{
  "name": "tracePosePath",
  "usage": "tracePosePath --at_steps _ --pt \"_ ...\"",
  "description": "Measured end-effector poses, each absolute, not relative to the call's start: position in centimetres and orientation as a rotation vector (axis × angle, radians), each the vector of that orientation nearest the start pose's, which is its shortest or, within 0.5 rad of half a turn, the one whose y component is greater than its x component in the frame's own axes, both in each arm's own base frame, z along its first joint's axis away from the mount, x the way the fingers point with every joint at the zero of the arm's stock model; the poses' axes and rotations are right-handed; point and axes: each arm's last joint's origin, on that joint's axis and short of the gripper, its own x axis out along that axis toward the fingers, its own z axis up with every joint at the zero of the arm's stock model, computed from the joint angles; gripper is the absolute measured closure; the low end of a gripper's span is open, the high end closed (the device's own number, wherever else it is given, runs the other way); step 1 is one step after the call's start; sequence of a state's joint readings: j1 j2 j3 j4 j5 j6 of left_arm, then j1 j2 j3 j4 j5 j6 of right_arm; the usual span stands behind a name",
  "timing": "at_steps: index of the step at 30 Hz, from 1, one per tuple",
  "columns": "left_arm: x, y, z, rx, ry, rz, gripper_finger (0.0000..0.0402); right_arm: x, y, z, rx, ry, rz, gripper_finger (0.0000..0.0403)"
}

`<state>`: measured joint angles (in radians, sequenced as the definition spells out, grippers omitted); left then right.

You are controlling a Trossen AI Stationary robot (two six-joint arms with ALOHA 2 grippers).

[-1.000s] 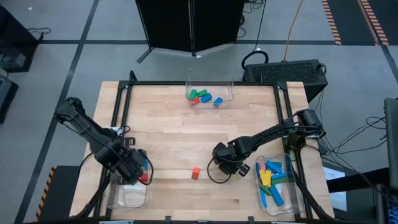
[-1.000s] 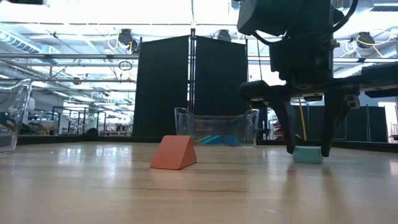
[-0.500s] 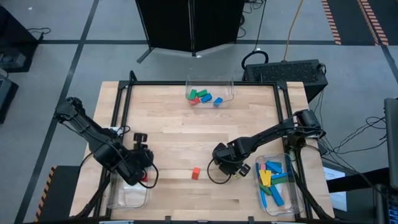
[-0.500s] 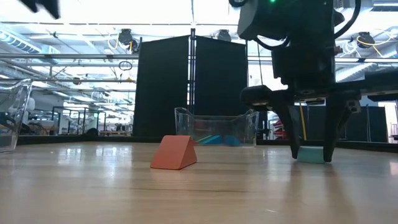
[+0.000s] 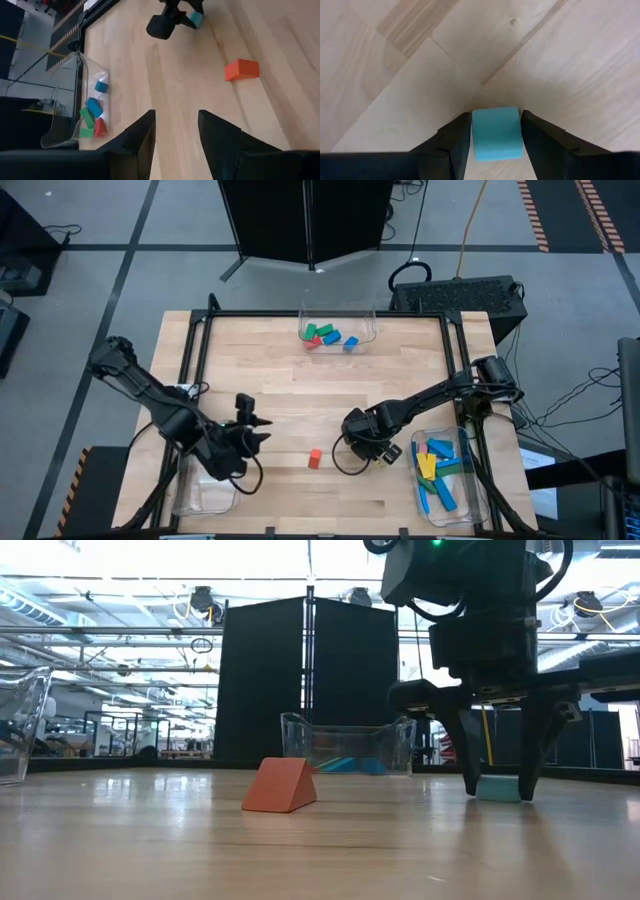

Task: Sort blocks by size
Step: Put the light blue half circle block into the bottom left transparent bin

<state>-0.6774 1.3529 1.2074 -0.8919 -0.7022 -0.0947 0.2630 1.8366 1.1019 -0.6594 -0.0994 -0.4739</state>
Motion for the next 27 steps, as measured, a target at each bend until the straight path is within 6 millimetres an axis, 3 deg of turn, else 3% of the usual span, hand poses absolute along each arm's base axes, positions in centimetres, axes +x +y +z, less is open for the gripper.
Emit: tracePosePath --at_steps 15,27 --pt "24.5 -12.9 26.6 0.559 0.672 0.073 0.0252 31.9 8.8 14.4 -0.437 1.299 0.572 0.0234" --pt "25.9 -10.5 23.8 0.507 0.608 0.054 0.0252 32.4 8.1 14.5 -0.333 1.283 0.477 0.0234"
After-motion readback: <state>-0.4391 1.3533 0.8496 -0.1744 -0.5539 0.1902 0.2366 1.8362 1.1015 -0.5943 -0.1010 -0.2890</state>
